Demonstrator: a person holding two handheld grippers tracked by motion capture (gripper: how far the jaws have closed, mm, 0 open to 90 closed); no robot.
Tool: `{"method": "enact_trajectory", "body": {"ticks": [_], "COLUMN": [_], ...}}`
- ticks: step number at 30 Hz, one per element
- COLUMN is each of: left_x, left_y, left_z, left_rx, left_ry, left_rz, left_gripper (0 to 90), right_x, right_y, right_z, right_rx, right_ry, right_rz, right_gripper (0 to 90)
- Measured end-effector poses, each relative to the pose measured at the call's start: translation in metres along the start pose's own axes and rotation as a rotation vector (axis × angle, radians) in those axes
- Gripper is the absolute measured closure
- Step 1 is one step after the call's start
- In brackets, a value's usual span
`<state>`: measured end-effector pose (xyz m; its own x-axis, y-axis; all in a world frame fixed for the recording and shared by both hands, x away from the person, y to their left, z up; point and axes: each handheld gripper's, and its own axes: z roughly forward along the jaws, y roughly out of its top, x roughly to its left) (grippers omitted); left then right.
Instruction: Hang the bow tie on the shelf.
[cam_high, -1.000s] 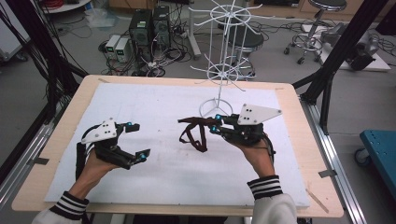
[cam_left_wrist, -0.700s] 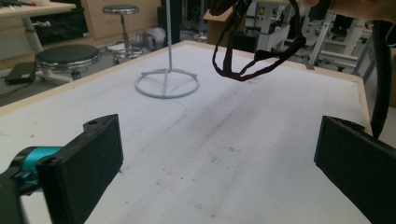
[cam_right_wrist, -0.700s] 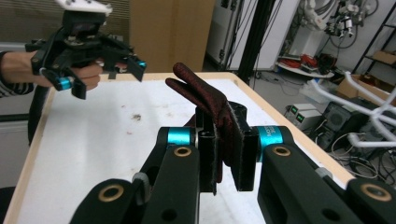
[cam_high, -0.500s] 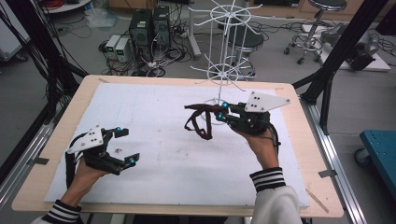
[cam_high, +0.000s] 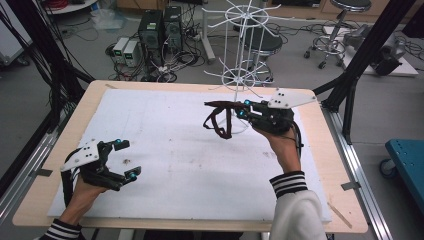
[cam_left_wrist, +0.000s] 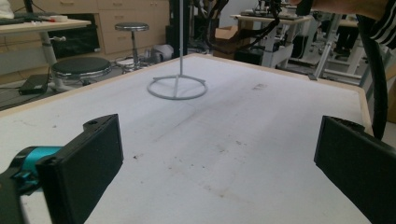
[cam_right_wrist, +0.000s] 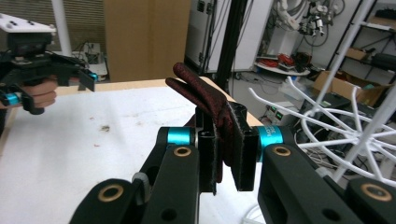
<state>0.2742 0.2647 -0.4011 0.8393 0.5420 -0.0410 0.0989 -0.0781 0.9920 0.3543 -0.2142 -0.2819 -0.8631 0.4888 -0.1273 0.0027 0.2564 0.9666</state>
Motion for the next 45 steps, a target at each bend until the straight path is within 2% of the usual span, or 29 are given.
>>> {"method": "enact_trajectory", "body": {"ticks": [7, 11, 24, 36, 45], "left_x": [0.004, 0.005, 0.006, 0.010, 0.010], "left_y": [-0.006, -0.007, -0.010, -0.013, -0.014], "left_z": [-0.007, -0.008, -0.012, -0.012, -0.011], "left_rx": [-0.005, -0.008, -0.025, -0.020, -0.015], "left_ry": [0.027, 0.021, 0.023, 0.024, 0.025], "left_rz": [0.001, -0.004, 0.000, 0.001, -0.005], "left_gripper": [1.7, 1.7, 1.7, 1.7, 1.7], "right_x": [-0.011, -0.016, -0.036, -0.052, -0.056], "right_y": [0.001, 0.005, 0.010, 0.001, -0.001], "right_z": [0.000, 0.002, -0.003, 0.001, 0.004], "right_rx": [-0.003, 0.014, 0.014, 0.026, 0.051], "right_ry": [-0.007, -0.011, -0.044, -0.056, -0.073], "right_rz": [0.012, 0.001, 0.005, 0.033, 0.038], "right_gripper": [83.4, 83.4, 83.3, 83.0, 82.2]}}
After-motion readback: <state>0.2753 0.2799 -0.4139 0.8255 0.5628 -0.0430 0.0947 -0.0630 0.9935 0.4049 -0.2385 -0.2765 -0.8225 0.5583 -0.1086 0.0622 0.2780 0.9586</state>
